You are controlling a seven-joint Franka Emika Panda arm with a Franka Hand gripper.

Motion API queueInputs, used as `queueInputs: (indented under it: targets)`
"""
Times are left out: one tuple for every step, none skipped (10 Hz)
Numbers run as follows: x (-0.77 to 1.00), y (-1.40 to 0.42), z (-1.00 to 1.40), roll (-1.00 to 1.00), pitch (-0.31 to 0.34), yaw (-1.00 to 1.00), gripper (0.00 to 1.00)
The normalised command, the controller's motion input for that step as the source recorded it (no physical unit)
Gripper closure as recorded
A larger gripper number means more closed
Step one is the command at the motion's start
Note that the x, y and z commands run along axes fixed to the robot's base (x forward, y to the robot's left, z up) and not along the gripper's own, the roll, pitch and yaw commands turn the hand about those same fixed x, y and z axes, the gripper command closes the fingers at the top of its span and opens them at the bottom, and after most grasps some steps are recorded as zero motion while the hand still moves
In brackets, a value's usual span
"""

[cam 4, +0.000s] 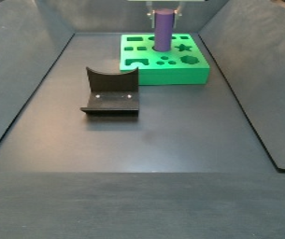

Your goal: Insert the round object.

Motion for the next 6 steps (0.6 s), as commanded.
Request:
queueInputs:
  targets:
    - [0.28, -0.08, -0.73, 0.04, 0.0, 0.0, 1.0]
    - [0.37, 0.0, -0.82, 0.07, 0.0, 0.0, 1.0]
    - [0.28, 0.0, -0.7, 0.11, 0.0, 0.0, 1.0]
    - [0.0, 0.05, -0.63, 0.12, -0.003, 0.0, 1.0]
    - [-0.29, 0.0, -0.64, 0.08, -0.051, 0.0, 1.0]
    - [-0.38, 0.04, -0.56, 0.05, -0.014, 0.0, 1.0]
